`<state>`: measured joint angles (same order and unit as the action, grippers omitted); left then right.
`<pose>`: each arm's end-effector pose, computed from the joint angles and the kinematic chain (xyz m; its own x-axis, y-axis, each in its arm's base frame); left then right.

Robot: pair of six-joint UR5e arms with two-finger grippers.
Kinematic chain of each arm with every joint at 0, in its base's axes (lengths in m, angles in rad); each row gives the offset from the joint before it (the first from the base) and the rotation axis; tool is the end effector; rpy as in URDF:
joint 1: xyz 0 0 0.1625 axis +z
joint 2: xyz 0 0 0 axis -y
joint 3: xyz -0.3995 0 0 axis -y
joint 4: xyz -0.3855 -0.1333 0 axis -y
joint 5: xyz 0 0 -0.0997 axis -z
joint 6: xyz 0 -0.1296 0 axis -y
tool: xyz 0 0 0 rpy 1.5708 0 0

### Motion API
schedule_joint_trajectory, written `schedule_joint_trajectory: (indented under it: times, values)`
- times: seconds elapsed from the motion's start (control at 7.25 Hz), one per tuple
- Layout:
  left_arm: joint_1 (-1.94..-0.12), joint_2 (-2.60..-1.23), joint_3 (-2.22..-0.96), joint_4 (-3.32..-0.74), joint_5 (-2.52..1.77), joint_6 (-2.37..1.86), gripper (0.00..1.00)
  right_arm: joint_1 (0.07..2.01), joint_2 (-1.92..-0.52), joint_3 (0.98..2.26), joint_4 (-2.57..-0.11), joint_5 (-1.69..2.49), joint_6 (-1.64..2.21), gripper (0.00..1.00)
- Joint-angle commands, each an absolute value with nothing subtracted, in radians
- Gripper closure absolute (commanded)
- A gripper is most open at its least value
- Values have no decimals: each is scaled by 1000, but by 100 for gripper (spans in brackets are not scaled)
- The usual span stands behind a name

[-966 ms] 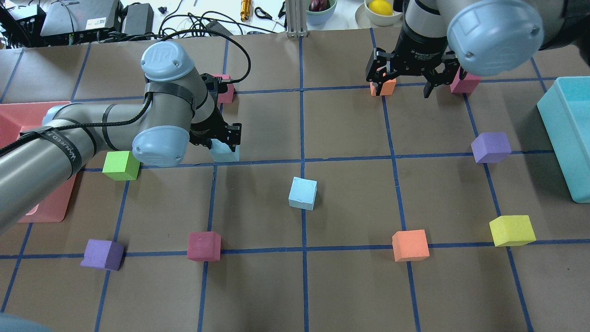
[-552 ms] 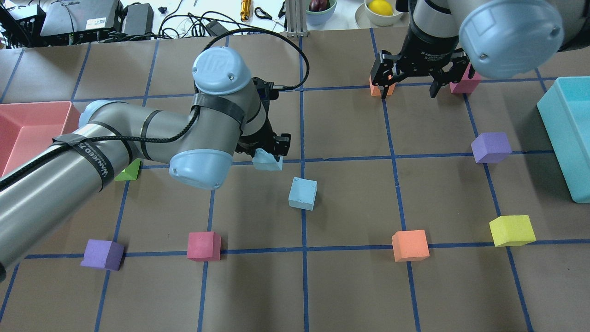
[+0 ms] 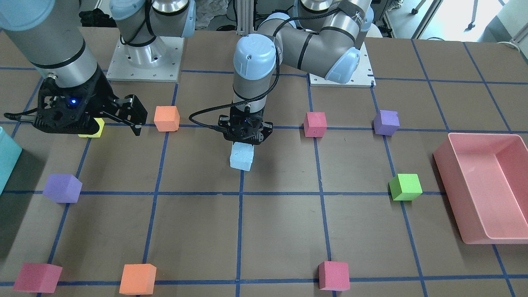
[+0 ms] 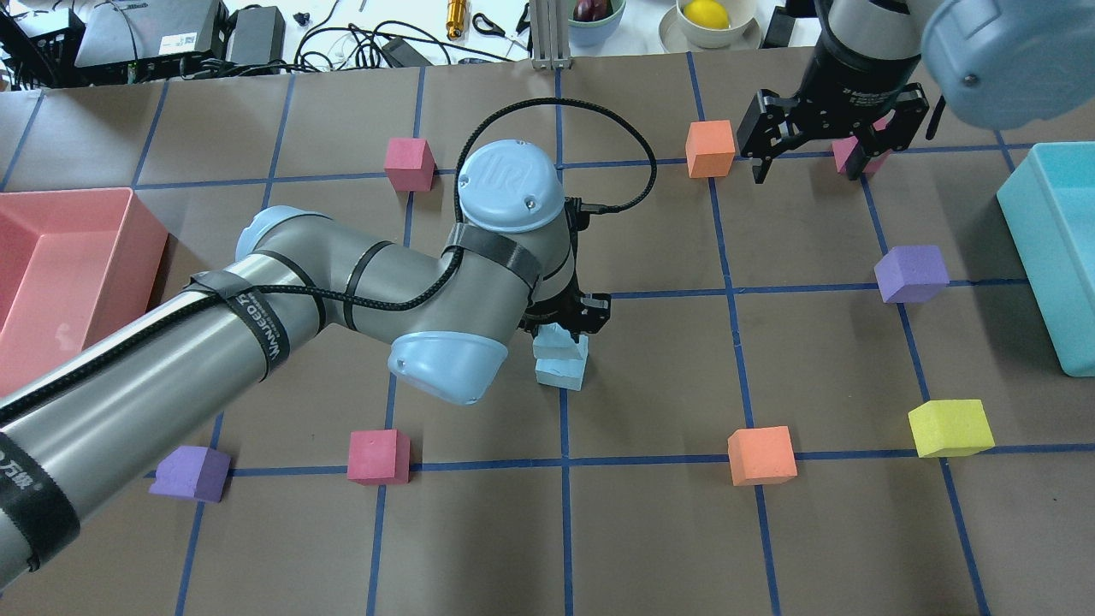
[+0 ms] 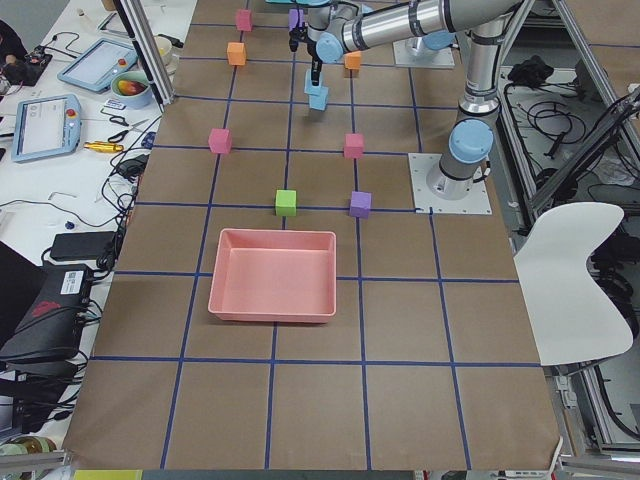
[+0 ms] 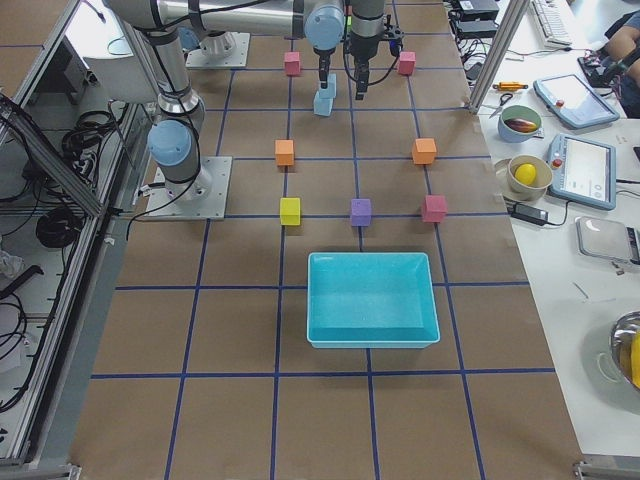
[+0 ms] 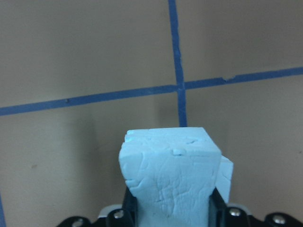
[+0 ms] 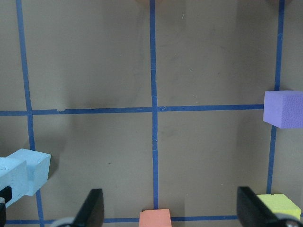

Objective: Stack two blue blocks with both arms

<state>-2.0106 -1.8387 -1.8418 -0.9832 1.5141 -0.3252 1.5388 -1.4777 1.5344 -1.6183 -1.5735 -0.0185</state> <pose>-0.3582 -0.4310 0.2255 -0.9908 0.1164 0.0692 0.1147 0.9930 -0.0280 0.1162 -0.5245 0.4079 -0.9999 0.0135 0.0025 0.0135 0.9999 0.0092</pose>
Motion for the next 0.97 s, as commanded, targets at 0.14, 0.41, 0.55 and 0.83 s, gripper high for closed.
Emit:
schedule_joint_trajectory:
  times: [0.14, 0.41, 0.55, 0.83]
  values:
    - [-2019, -1844, -1845, -986, 1513, -333, 100, 1529, -1515, 1537, -1598, -1575, -31, 0]
    - [-2023, -1838, -1851, -997, 1516, -333, 100, 1531, -1532, 1568, -1600, -1572, -31, 0]
    - [-2023, -1842, -1853, -997, 1517, -331, 100, 1531, -1535, 1574, -1600, -1572, -32, 0]
    - [-2023, -1845, -1855, -996, 1517, -328, 84, 1531, -1534, 1574, -1600, -1577, -31, 0]
